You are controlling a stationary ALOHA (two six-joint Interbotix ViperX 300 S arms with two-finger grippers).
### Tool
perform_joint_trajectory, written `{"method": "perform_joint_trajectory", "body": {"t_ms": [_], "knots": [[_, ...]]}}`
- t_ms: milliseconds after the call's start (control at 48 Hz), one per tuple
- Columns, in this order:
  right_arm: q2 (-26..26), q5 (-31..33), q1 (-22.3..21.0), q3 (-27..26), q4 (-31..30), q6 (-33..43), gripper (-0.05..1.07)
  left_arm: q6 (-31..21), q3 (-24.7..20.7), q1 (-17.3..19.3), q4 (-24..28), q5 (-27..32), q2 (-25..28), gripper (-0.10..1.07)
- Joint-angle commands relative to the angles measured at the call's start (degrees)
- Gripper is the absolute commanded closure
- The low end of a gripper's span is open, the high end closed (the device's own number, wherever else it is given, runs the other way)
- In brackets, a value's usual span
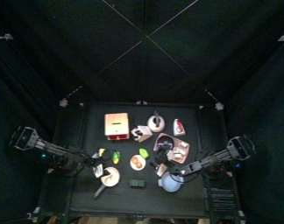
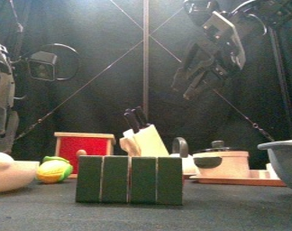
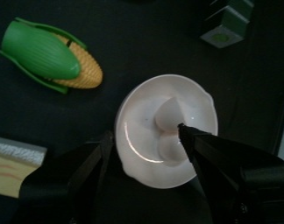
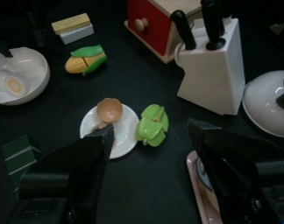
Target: Grab pan
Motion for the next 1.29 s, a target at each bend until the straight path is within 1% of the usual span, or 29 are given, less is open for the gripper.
{"method": "perform_joint_trajectory", "body": {"t_ms": [0, 104, 312, 479, 583, 854, 1021, 1271], "knots": [[-1.7, -1.1, 0.0, -0.1, 1.8, 0.1, 0.05, -0.1, -2.2, 0.4, 1.5, 3.7, 0.2, 0.03], [-2.3, -1.4, 0.1, 0.4, 3.5, 0.1, 0.05, -0.2, -2.7, 0.4, 3.2, 6.1, 1.3, 0.03], [-3.0, -1.4, 0.4, 1.6, 6.3, 0.1, 0.05, 0.2, -3.7, 0.4, 3.9, 6.2, 6.1, 0.03], [-3.2, -1.4, 0.4, 2.1, 7.6, 0.1, 0.05, 0.0, -4.5, 0.4, 6.1, 6.7, 9.0, 0.05], [-3.2, -1.4, 0.4, 2.2, 7.6, 0.2, 0.05, 0.0, -5.0, 0.7, 6.8, 6.8, 10.5, 0.08], [-4.0, -1.3, 1.0, 3.3, 9.0, 0.1, 0.05, -0.1, -5.3, 1.3, 6.7, 6.8, 12.9, 0.2], [-4.7, -1.3, 1.1, 3.9, 10.1, 0.1, 0.05, -0.1, -5.6, 1.5, 6.7, 6.8, 13.3, 0.31], [-4.7, -1.3, 1.4, 4.5, 11.3, 0.1, 0.05, 0.2, -7.1, 1.7, 6.7, 9.1, 13.1, 0.59]]}}
